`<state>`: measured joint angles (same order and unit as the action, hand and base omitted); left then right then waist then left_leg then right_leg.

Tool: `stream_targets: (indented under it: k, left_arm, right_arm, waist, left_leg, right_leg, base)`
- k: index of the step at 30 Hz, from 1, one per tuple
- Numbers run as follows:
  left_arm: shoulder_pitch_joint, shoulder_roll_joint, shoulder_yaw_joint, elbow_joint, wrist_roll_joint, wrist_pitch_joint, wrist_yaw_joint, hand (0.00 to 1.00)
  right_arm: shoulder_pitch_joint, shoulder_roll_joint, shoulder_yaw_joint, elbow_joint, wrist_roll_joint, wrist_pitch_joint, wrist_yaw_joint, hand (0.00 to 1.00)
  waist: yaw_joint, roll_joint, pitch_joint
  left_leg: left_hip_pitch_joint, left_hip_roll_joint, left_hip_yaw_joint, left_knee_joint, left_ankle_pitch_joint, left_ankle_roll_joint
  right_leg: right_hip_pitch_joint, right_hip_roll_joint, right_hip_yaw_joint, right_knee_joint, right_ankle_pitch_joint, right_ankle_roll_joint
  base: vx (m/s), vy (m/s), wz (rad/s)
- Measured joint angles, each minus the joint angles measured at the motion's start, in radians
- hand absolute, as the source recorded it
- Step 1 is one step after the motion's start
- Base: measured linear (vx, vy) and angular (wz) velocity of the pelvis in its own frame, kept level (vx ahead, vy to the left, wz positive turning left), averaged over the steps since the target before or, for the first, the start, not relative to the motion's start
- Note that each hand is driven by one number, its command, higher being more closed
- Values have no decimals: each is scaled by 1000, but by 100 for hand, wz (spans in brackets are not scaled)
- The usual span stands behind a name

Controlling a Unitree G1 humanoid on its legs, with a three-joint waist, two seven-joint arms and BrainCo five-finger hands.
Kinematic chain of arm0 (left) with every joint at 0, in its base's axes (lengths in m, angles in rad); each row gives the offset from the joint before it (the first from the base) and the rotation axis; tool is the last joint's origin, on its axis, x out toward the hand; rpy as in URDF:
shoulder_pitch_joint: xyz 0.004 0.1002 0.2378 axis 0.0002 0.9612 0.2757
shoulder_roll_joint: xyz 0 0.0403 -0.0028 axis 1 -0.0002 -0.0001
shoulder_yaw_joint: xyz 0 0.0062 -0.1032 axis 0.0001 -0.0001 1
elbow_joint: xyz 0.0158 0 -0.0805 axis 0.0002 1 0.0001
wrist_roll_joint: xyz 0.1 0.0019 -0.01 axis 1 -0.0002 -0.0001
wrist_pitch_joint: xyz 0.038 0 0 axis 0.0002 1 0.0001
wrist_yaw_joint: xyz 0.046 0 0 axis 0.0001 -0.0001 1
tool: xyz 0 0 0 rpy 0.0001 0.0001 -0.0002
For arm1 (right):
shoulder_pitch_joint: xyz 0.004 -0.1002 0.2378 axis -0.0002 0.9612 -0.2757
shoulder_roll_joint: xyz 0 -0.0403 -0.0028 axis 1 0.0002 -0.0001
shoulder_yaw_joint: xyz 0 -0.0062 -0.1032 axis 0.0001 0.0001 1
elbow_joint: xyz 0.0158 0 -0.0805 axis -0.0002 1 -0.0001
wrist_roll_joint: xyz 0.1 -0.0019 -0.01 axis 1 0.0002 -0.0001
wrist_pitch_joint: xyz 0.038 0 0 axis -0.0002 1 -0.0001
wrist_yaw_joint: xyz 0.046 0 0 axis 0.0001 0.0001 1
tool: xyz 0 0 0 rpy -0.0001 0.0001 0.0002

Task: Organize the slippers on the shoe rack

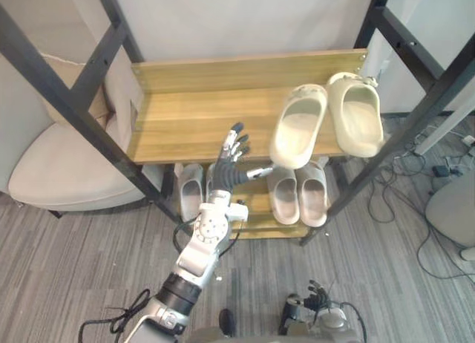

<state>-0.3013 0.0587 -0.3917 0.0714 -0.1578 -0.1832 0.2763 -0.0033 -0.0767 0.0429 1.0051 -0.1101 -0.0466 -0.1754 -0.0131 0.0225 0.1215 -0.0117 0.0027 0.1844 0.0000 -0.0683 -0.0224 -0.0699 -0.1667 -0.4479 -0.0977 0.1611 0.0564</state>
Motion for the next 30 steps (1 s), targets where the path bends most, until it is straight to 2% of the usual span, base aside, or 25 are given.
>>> stream_targets:
  k: [7,16,30]
  left_arm:
    - [-45,-1,-37,45,-1,1,0,0]
    - [-106,-10,-80,91,-4,2,5,0]
    - [-193,-42,-98,130,-4,-5,32,0]
  right_arm:
    - [-4,4,0,0,0,8,0,0]
    - [-18,0,-1,0,0,9,-3,0]
    - [-38,-1,-11,0,1,9,-22,0]
  waist:
    - [-6,-8,3]
    - [-40,-6,7]
    - [-51,-4,55]
  left_leg:
    - [13,0,22,-3,-1,-1]
    - [17,6,31,-15,-3,-5]
    - [29,6,61,-17,-9,-12]
  right_leg:
    - [1,0,17,0,0,0]
    - [-6,8,27,0,0,1]
    - [-11,10,50,0,-2,4]
  base:
    - [-25,-1,-8]
    - [-13,-8,-3]
    - [-7,1,-5]
